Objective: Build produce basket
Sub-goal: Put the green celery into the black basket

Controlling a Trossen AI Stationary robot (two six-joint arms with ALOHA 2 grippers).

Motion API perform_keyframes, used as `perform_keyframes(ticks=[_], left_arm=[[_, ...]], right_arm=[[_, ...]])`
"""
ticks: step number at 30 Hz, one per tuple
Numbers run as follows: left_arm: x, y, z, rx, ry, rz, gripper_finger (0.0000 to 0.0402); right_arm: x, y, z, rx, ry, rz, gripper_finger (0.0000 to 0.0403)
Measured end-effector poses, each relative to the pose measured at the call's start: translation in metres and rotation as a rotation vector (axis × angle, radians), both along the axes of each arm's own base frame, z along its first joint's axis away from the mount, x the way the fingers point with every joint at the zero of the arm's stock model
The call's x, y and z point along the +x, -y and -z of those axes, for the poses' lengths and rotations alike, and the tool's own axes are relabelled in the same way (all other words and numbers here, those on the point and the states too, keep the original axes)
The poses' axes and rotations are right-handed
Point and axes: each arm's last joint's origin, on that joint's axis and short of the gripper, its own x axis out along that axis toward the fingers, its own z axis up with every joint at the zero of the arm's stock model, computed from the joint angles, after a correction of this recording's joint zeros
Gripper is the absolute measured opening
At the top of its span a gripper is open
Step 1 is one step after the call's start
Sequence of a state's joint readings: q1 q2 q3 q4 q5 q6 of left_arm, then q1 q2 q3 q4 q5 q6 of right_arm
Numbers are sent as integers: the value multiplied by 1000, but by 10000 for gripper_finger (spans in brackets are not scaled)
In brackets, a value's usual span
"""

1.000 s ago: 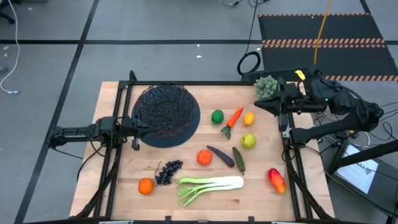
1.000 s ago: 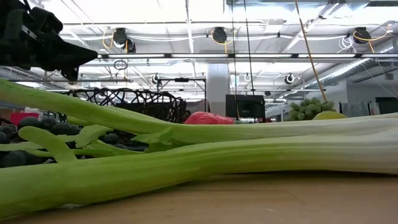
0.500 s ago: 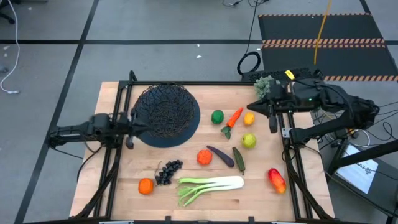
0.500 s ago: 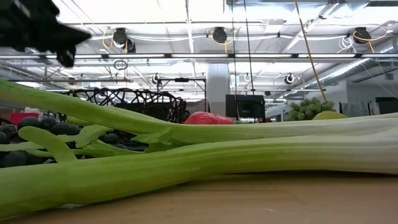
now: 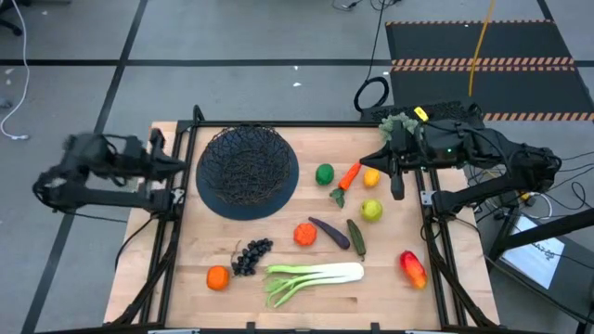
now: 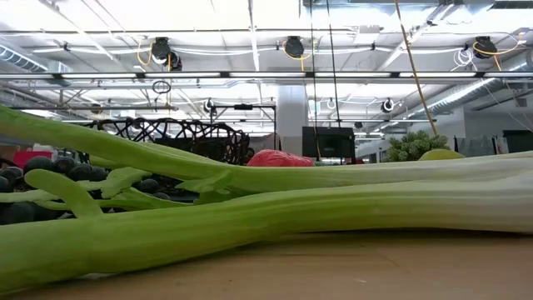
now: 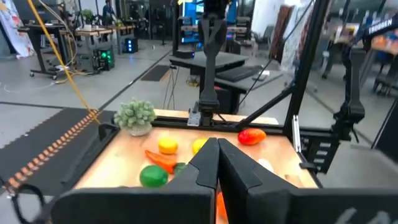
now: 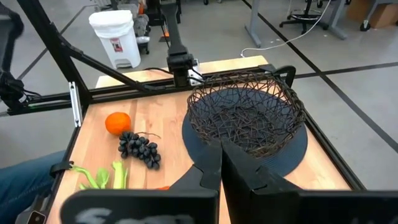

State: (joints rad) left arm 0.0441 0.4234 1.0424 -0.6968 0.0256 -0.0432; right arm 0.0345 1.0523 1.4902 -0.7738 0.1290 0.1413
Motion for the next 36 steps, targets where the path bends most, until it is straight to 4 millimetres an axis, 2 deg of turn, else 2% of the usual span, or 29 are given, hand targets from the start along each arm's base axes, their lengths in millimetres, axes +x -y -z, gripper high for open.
perform_keyframes(ticks=[4,6,8,10,14,21,26,29,36], left_arm=[[-1,0,-44,41,-67,5,8],[2,0,-59,42,-92,6,8],[8,0,-68,45,-110,11,8],[17,0,-68,50,-139,27,8],[37,-1,-52,46,-216,38,8],[85,-1,10,53,-265,56,8],[106,1,42,63,-253,73,8],[111,2,54,68,-260,63,8],[112,2,55,79,-239,63,8]], right_arm=[[5,0,2,-1,-14,0,0],[7,0,4,-1,-22,0,0],[10,0,5,2,-30,1,0],[14,-1,8,2,-39,0,0],[24,-5,19,22,-63,-6,0],[51,-30,46,20,-82,-100,0],[73,-55,68,70,-164,-143,17],[87,-71,85,97,-236,-152,44],[117,-102,131,95,-393,-157,122]])
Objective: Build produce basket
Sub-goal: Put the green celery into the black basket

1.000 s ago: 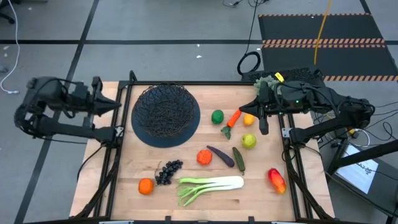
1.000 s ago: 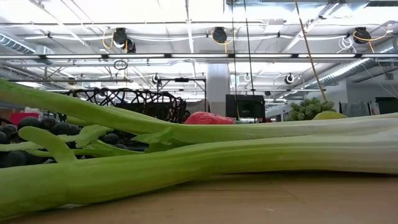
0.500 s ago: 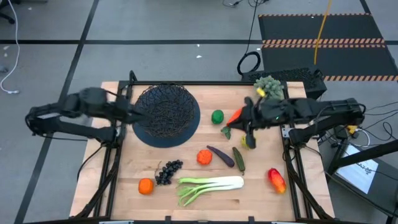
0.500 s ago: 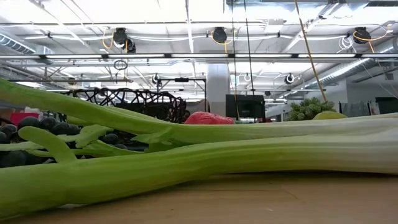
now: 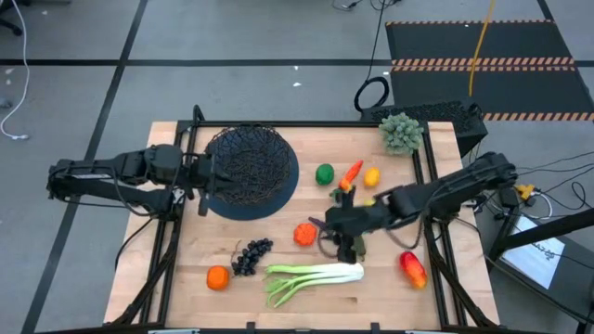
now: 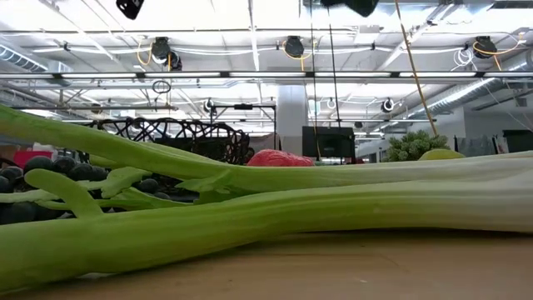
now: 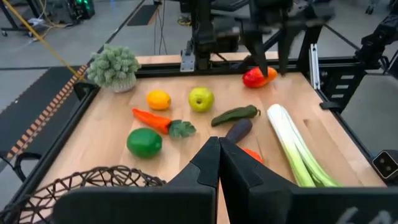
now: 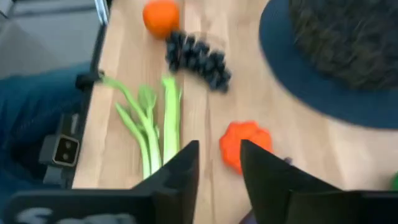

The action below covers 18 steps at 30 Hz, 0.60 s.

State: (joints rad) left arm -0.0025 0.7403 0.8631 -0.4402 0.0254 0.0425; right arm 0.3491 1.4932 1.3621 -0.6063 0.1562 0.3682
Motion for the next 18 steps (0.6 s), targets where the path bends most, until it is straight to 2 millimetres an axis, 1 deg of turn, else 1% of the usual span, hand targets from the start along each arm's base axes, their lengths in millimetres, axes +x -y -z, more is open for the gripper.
perform_keyframes(ticks=[4,7,10,13,18], left_arm=[[0,0,0,-1,-1,0,8],[0,0,0,-1,-2,-1,8],[0,0,0,-1,-2,-1,8],[0,0,0,-2,-2,-1,8],[0,2,0,-2,-3,12,8]], right_arm=[[13,-12,26,5,-85,14,169],[21,-19,43,55,-153,-4,202],[26,-24,58,122,-226,-15,224],[31,-27,71,143,-277,-23,232],[38,-30,91,149,-341,-29,229]])
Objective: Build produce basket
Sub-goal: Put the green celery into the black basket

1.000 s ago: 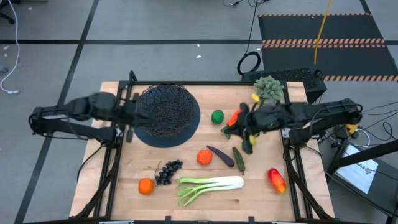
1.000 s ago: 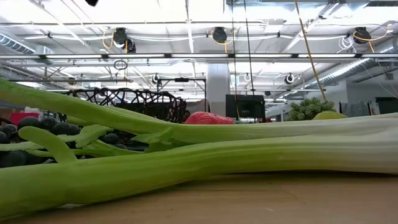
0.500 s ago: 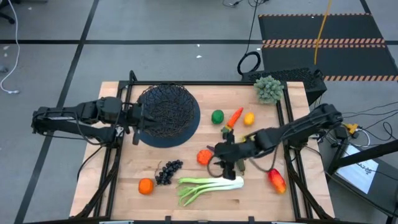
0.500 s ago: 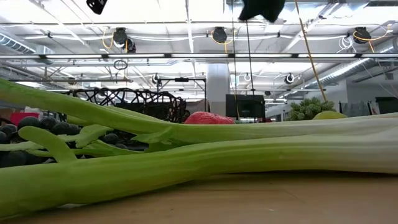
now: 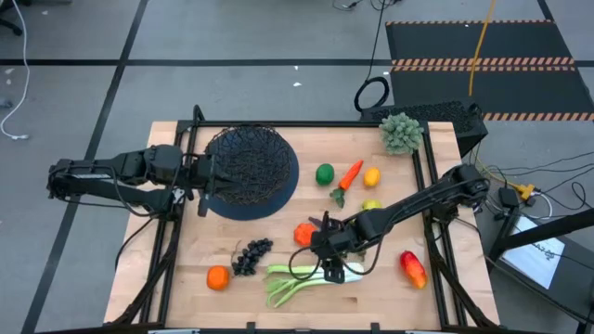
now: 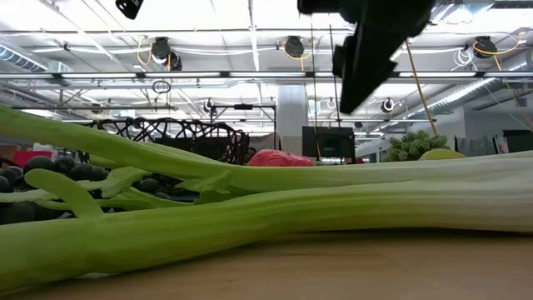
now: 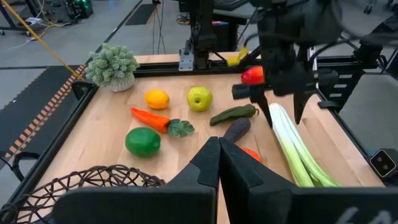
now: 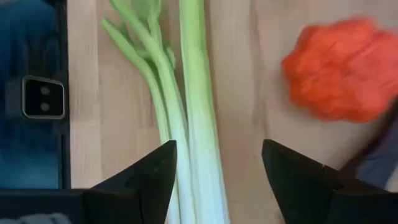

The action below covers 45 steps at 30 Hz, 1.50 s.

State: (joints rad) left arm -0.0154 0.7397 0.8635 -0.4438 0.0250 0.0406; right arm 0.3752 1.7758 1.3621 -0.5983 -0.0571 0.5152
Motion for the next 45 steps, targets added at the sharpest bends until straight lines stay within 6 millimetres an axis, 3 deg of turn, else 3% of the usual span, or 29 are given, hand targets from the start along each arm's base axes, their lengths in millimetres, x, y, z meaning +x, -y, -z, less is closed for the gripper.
perform_keyframes(ticks=[8,20,35,45], left_arm=[[0,4,0,3,0,26,8],[5,5,2,7,-15,35,8],[20,6,9,29,-49,42,8],[22,6,10,30,-59,43,8]], right_arm=[[5,-5,20,39,-76,-10,216],[12,-11,34,76,-81,-58,215],[7,-3,60,77,-148,-49,212],[9,3,63,114,-127,-79,114]])
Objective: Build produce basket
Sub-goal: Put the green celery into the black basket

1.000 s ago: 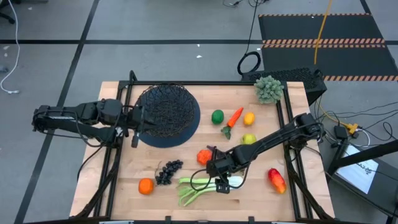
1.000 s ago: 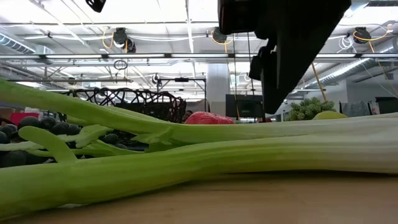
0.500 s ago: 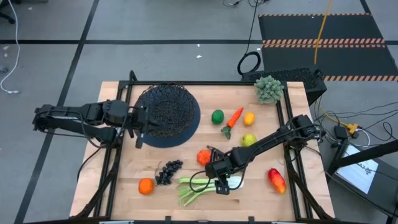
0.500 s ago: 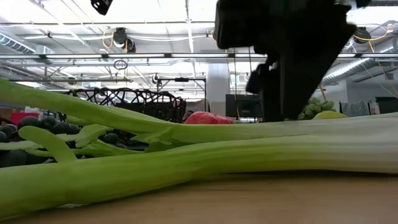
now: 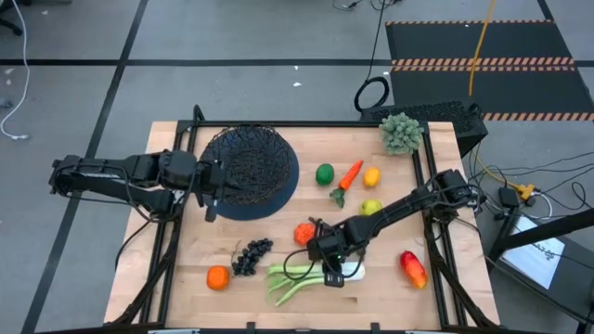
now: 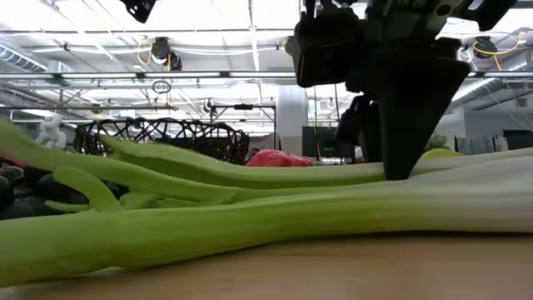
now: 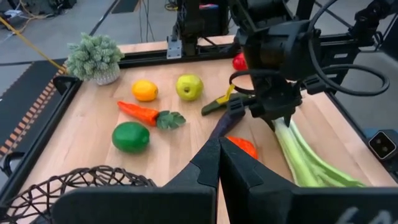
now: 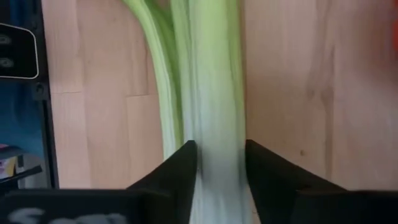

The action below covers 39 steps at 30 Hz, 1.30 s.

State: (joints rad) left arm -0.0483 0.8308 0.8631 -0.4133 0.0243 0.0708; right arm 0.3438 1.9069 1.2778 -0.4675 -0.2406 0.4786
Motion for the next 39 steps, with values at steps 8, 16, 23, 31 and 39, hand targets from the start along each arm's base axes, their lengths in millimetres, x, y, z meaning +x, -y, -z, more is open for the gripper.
perform_keyframes(ticks=[8,16,23,31,39], left_arm=[[0,0,0,0,-1,0,8],[0,0,1,14,-9,5,8],[0,0,1,13,-9,5,8],[0,0,1,12,-8,5,8],[0,0,1,3,-12,1,8]], right_arm=[[2,10,-12,5,46,9,75],[-12,19,-67,28,193,36,76],[-39,22,-125,-56,416,90,75],[-77,25,-177,-241,669,152,75],[-104,36,-208,-398,821,179,75]])
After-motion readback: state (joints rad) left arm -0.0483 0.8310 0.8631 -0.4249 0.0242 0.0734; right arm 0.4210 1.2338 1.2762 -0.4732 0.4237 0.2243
